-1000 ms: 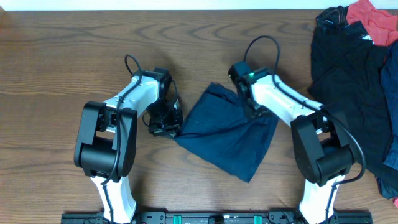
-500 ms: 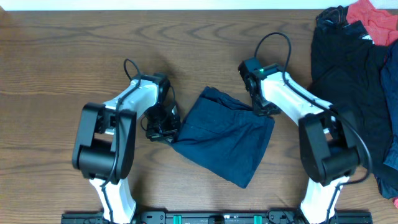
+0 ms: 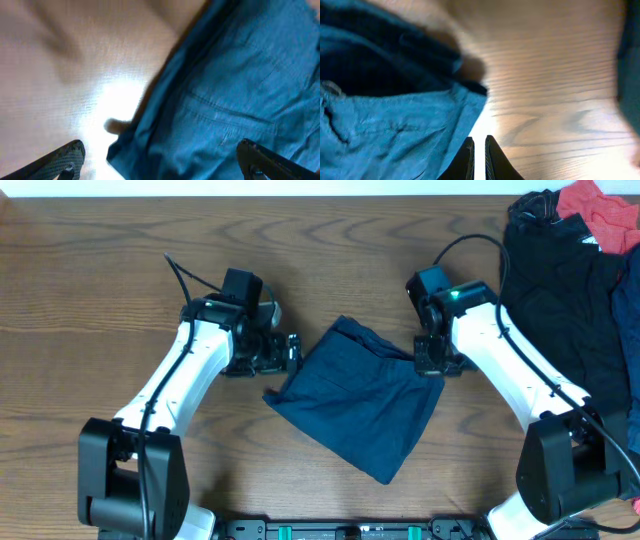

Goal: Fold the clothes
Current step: 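Pat the folded pants flat with both grippers from either side, then grasp the left side of the folded navy pants with the left gripper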

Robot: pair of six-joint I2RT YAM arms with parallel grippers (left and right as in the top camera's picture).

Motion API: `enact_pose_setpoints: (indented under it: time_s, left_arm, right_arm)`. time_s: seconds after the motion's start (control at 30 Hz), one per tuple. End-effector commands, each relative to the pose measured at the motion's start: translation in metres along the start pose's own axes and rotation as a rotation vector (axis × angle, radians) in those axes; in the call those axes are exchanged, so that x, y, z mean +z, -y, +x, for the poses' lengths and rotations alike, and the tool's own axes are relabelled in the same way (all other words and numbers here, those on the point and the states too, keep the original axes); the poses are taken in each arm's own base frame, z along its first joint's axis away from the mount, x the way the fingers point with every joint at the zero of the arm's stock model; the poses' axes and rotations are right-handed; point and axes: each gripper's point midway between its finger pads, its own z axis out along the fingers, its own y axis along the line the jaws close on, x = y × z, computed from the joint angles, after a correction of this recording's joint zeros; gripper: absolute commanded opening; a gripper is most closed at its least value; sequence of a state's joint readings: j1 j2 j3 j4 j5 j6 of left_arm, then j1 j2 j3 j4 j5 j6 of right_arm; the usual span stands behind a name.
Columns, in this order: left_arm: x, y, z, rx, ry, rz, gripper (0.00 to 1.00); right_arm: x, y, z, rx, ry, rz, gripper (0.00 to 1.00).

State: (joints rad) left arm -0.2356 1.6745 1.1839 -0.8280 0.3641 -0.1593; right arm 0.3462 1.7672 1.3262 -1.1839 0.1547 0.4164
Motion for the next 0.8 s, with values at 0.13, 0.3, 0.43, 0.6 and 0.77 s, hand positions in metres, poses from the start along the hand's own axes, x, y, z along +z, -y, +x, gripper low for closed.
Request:
enact_pose_setpoints:
  time_s: [0.13, 0.3, 0.43, 0.6, 0.77]
  left_arm:
    - [0.02, 0.037, -0.01, 0.142, -0.016, 0.253, 0.98]
    - [0.028, 0.056, 0.002, 0.229, -0.073, 0.379, 0.99]
    - [0.043, 0.05, 0.007, 0.241, -0.103, 0.312, 0.98]
    - [0.063, 0.044, 0.014, 0.247, -0.153, 0.267, 0.98]
    - [0.085, 0.037, 0.017, 0.229, -0.192, 0.262, 0.98]
  right_arm:
    - [0.044, -0.021, 0.042, -0.003, -0.146, -0.127, 0.08]
    - [0.063, -0.019, 0.052, -0.003, -0.154, -0.123, 0.08]
    - [0.065, -0.02, 0.051, -0.003, -0.147, -0.127, 0.08]
    - [0.065, -0.02, 0.05, -0.003, -0.143, -0.128, 0.08]
    - [0.065, -0.02, 0.051, -0.003, -0.145, -0.128, 0.09]
